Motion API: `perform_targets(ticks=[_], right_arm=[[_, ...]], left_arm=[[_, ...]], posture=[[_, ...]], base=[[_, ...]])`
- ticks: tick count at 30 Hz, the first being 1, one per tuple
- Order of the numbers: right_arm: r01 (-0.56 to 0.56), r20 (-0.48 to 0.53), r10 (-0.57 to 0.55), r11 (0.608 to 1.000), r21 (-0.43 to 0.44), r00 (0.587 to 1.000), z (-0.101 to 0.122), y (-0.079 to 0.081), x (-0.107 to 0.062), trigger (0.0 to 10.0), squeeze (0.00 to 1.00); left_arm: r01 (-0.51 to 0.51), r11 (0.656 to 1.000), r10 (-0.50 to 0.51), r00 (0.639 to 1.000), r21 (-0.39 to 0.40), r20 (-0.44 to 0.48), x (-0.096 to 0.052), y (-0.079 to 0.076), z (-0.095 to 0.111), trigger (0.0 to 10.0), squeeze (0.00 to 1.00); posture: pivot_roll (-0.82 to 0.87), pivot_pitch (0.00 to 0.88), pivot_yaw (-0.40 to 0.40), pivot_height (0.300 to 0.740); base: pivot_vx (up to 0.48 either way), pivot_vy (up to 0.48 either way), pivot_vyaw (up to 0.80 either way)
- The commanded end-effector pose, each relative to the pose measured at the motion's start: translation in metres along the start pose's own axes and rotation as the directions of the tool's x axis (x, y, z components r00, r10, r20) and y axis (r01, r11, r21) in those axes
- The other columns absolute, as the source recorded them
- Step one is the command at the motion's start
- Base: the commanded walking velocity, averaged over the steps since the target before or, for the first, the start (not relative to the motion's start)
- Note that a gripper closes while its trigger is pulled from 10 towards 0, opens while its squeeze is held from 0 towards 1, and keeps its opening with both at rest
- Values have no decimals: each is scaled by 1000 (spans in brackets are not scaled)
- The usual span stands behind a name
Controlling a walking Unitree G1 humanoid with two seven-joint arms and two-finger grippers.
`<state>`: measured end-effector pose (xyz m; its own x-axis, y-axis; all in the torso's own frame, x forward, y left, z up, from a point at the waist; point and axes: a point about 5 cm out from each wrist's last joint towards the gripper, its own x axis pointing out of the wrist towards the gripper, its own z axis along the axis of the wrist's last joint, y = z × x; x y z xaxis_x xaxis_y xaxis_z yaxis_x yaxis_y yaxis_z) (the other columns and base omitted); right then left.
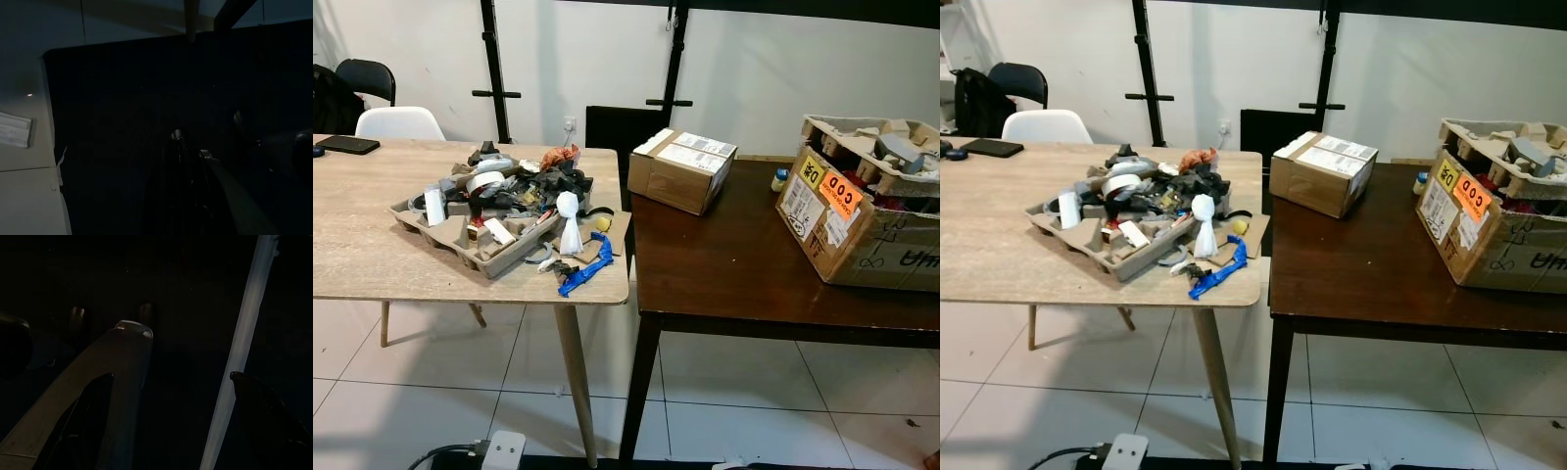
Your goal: Picking trash to rubbish bin
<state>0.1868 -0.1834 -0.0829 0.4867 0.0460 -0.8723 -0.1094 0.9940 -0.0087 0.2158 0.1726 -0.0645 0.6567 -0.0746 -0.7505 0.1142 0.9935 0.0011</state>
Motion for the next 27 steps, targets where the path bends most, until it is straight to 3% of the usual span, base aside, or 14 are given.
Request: perform_targets(ticks=[1,8,27], right_arm=[[9,-21,-9,1000,18,1000,-5,-2,0,10000,0],[15,-18,-14,1000,23,1000,-4,-3,0,10000,0],[26,-28,-26,1000,17,999,-9,-6,-1,10000,0]], left_arm=[[15,1000,-15,1000,3,-12,0,-5,-4,10000,0],[23,1000,-23,1000,-5,-3,1,-6,1,10000,0],[20,998,-19,1000,-55,13,3,-6,8,10000,0]], posture=[[33,118,-40,740],[28,122,-39,740],[20,134,-37,740]], base=[[0,0,0],[0,0,0],[0,-389,0]])
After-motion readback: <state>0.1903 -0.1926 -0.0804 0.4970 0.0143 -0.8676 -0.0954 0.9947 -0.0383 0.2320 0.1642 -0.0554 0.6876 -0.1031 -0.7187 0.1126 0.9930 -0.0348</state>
